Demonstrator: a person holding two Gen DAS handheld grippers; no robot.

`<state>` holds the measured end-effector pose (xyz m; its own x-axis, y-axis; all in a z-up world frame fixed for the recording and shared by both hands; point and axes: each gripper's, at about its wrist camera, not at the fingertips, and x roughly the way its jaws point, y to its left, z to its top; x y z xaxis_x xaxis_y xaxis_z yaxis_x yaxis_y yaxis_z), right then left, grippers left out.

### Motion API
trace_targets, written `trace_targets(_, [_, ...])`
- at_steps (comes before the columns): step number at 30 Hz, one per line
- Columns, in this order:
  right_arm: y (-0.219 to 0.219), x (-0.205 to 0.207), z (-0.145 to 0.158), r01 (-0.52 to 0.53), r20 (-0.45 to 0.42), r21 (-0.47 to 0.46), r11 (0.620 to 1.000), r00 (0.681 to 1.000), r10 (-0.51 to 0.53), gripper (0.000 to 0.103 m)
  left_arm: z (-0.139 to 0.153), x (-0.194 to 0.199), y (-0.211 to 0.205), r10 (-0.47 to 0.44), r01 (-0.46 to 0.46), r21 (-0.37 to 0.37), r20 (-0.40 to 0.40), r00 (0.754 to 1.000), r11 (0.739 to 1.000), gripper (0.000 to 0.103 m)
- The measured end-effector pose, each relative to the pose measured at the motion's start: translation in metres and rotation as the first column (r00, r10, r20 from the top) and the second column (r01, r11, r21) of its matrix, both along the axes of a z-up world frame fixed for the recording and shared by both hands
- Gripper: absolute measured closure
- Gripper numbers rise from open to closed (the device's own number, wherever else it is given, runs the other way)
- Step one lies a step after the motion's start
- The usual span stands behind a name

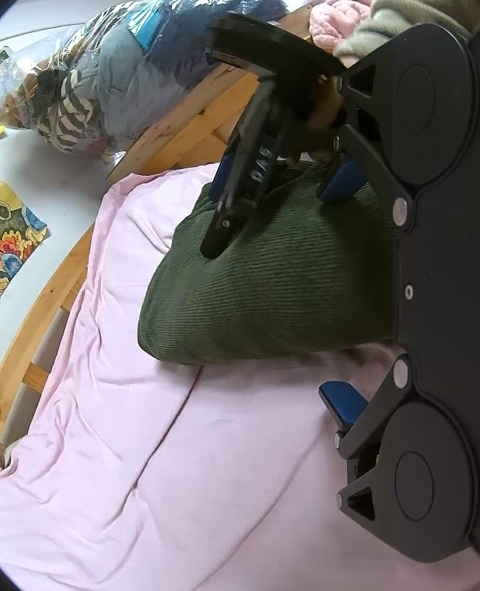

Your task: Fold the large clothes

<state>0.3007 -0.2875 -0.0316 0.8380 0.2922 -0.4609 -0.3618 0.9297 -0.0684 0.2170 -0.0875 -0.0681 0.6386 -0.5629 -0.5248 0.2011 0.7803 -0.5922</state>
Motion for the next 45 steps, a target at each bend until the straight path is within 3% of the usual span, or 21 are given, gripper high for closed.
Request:
trace_targets(3, [0.003,-0.013,-0.02,0.0,0.124,-0.019,1.0,0.992,0.002,0.001,-0.005,-0.001,-0.001,-0.008,0.008,0.021,-0.012,1.0,1.0,0.001])
trace_targets(6, [0.004,-0.018,-0.04,0.011,0.2,0.026,1.0,0.98,-0.016,0.001,-0.007,-0.001,0.0,-0.02,0.021,0.049,-0.022,1.0,0.999,0.001])
trace_targets(9, [0.003,-0.015,-0.052,0.018,0.232,0.056,0.998,0.972,-0.03,0.001,-0.007,0.0,0.001,-0.036,0.038,0.069,-0.024,0.999,0.997,0.001])
trace_targets(12, [-0.001,-0.007,-0.055,0.006,0.211,0.082,0.997,0.977,-0.023,0.001,-0.005,0.0,0.004,-0.037,0.038,0.061,-0.012,0.999,0.997,0.001])
trace_targets(19, [-0.005,-0.026,-0.042,0.049,0.253,0.091,0.995,0.965,-0.071,0.0,0.012,-0.014,0.008,0.036,-0.037,0.049,0.034,0.999,0.998,0.001])
trace_targets(23, [0.0,-0.041,-0.016,0.077,0.252,0.014,0.997,0.965,-0.078,0.0,0.022,-0.018,0.008,0.051,-0.056,0.089,0.06,0.997,0.994,0.001])
trace_targets(26, [-0.005,-0.05,0.004,0.141,0.283,-0.056,0.989,0.952,-0.119,0.0,0.024,-0.01,0.008,0.087,-0.091,0.076,0.053,0.995,0.993,0.001])
trace_targets(29, [-0.036,-0.051,0.01,0.241,0.189,0.037,0.97,0.951,-0.243,0.0,0.022,0.003,0.008,0.098,-0.099,0.069,0.02,0.995,0.993,0.001])
trace_targets(31, [-0.069,-0.042,0.005,0.276,0.034,0.17,0.946,0.958,-0.285,0.0,0.018,0.013,0.002,0.082,-0.082,0.084,0.001,0.997,0.993,0.001])
trace_targets(33, [-0.1,-0.031,-0.006,0.321,-0.11,0.298,0.899,0.947,-0.302,0.0,0.014,0.018,-0.002,0.072,-0.072,0.072,0.0,0.997,0.995,0.001])
trace_targets(36, [-0.132,-0.018,-0.021,0.365,-0.239,0.435,0.823,0.928,-0.285,0.0,0.006,0.026,-0.007,0.056,-0.055,0.059,-0.009,0.998,0.997,0.001])
trace_targets(38, [-0.142,-0.011,-0.031,0.365,-0.285,0.487,0.793,0.925,-0.251,0.0,0.001,0.029,-0.011,0.054,-0.053,0.052,-0.018,0.998,0.997,0.001])
trace_targets(42, [-0.142,0.002,-0.036,0.33,-0.314,0.491,0.806,0.93,-0.19,0.0,-0.005,0.031,-0.013,0.056,-0.055,0.032,-0.041,0.998,0.998,0.001])
trace_targets(45, [-0.145,0.006,-0.033,0.314,-0.334,0.524,0.792,0.931,-0.148,0.0,-0.004,0.03,-0.012,0.056,-0.055,0.038,-0.042,0.998,0.998,0.001])
